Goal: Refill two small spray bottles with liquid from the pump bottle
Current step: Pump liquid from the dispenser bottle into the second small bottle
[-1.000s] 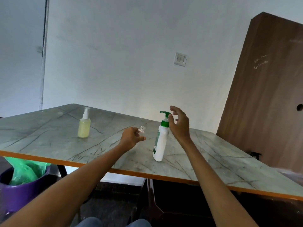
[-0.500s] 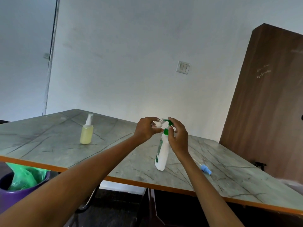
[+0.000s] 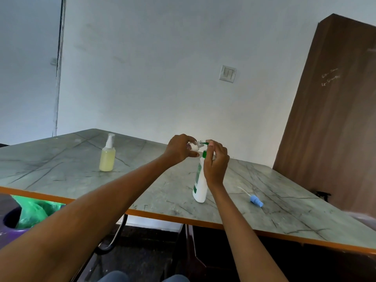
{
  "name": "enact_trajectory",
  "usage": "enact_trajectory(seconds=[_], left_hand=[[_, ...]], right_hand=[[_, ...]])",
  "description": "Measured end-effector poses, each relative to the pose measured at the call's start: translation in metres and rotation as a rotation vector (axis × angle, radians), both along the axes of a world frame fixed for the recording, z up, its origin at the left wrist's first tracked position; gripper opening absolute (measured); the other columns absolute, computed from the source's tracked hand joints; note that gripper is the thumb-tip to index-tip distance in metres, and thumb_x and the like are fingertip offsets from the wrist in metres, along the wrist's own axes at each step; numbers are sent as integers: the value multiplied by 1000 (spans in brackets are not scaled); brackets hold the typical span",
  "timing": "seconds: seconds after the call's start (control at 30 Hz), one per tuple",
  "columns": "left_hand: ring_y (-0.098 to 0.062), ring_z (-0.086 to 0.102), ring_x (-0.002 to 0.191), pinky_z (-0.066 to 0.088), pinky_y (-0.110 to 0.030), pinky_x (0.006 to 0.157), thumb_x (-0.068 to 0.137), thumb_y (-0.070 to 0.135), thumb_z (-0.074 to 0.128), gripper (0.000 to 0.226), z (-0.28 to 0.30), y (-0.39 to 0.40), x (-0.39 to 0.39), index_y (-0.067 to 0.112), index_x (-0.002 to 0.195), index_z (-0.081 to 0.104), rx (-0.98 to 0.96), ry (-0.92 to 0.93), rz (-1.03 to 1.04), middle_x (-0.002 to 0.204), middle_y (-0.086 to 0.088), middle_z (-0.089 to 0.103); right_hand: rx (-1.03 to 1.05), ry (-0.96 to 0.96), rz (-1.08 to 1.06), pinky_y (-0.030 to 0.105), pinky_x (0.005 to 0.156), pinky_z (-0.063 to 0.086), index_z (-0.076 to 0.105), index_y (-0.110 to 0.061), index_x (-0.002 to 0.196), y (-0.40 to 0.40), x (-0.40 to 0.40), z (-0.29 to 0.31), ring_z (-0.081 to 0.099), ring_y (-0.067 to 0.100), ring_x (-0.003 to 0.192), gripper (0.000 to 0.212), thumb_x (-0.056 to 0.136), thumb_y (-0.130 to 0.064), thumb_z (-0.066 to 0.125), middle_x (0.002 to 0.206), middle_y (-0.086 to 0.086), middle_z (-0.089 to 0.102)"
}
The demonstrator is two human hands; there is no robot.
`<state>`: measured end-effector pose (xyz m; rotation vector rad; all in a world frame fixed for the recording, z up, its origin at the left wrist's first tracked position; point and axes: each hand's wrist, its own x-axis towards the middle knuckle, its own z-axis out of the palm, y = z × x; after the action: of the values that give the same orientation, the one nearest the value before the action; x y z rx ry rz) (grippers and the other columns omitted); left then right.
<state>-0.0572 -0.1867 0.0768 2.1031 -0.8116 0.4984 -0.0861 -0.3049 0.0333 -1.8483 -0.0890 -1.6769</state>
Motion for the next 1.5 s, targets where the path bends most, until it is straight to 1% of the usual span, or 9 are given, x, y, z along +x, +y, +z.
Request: enact_trajectory(seconds=[0.2, 0.47, 0.63, 0.87, 0.97, 1.1, 1.23, 1.33, 1.5], left_hand=[[-13, 52, 83, 44, -27, 78, 72, 28, 78, 48, 3, -3, -1, 12, 115, 64, 19, 21, -4, 111, -10, 66], [-16, 56, 85, 39, -23, 75, 71, 29, 78, 48, 8, -3, 1, 10, 113, 64, 34, 45, 3, 108, -10, 67], [-13, 51, 81, 35, -22, 66, 69, 26, 80, 45, 2, -5, 1, 8, 109, 66, 26, 73, -13, 105, -10, 67], [-15, 56, 83, 34, -20, 71, 70, 29, 79, 47, 5, -2, -3, 9, 110, 66, 16, 63, 3, 107, -10, 68], [-16, 58, 87, 34, -20, 72, 70, 29, 79, 48, 10, -2, -4, 9, 110, 65, 12, 75, 9, 107, -10, 68], [-21, 61, 94, 35, -20, 73, 70, 28, 80, 47, 10, -2, -3, 8, 110, 65, 6, 96, -5, 107, -11, 68], [-19, 57, 87, 34, -21, 64, 68, 26, 81, 46, 1, -2, -2, 6, 107, 67, -14, 119, -24, 106, -11, 67], [-14, 51, 81, 32, -16, 56, 67, 27, 81, 47, 0, 1, -1, 6, 106, 67, -11, 114, -37, 105, -12, 68], [-20, 60, 95, 35, -21, 73, 67, 28, 81, 47, 12, 1, -2, 8, 107, 67, 4, 108, -32, 109, -10, 67]], right_hand=[[-8, 9, -22, 26, 74, 47, 72, -7, 94, -9, -6, 2, 63, 17, 85, 38, 94, -27, 40, 92, 3, 74], [17, 105, 35, 29, 86, 45, 70, -8, 101, -6, -10, 6, 62, 19, 99, 33, 93, -26, 43, 105, 3, 71], [54, 60, -80, -2, 82, 25, 71, -15, 100, -1, -3, -5, 63, 12, 91, 32, 94, -24, 40, 101, -3, 72], [54, 132, -18, 19, 86, 35, 70, -10, 100, -1, -13, 3, 61, 17, 97, 34, 93, -24, 40, 104, 0, 71], [51, 144, 42, 37, 91, 46, 70, -4, 95, 1, -18, 11, 63, 24, 97, 31, 94, -21, 44, 101, 7, 72], [7, 134, 4, 26, 87, 44, 70, -8, 99, -2, -18, 8, 64, 22, 99, 28, 93, -20, 46, 105, 4, 71], [18, 123, -21, 45, 87, 49, 69, -12, 100, 0, -11, -3, 66, 19, 94, 36, 90, -28, 38, 104, 1, 71], [31, 142, -21, 48, 90, 47, 70, -12, 100, -1, -10, -2, 66, 20, 97, 42, 88, -30, 35, 106, 2, 71], [11, 190, 21, 42, 92, 47, 70, -7, 99, -2, -20, 12, 63, 25, 101, 35, 88, -25, 42, 106, 6, 71]])
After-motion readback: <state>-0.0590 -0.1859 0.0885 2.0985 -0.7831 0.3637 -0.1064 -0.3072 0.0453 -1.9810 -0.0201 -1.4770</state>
